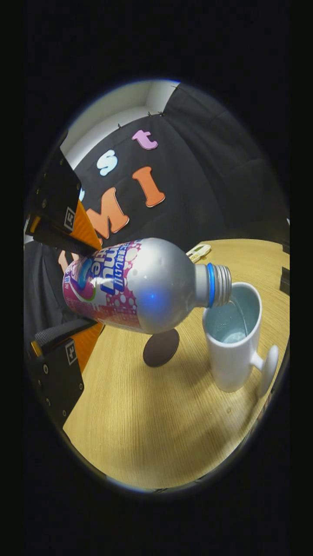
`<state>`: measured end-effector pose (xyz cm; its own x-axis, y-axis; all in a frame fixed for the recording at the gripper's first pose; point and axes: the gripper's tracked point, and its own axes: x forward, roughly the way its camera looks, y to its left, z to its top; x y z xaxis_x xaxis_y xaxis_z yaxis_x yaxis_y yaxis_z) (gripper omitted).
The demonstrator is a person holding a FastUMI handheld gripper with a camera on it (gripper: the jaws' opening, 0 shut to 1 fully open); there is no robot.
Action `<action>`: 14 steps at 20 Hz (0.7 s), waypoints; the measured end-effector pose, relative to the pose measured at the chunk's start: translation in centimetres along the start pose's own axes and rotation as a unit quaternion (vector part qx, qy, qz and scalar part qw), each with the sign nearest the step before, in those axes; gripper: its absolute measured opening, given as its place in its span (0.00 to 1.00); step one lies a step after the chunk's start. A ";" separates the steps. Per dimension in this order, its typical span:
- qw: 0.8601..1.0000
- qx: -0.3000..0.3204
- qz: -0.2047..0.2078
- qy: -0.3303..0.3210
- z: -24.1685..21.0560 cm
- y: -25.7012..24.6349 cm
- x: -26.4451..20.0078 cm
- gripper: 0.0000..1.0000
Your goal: Take the bottle from table, then pour the juice into the cup, finally place the bottle on the coaster
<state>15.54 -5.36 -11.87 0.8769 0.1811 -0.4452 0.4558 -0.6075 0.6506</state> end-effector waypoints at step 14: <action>1.000 0.022 -0.002 0.005 -0.4 0.5 -0.1 0.76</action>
<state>15.75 -5.35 -11.21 0.8770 0.1899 -0.4414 0.4514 -0.6407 0.6211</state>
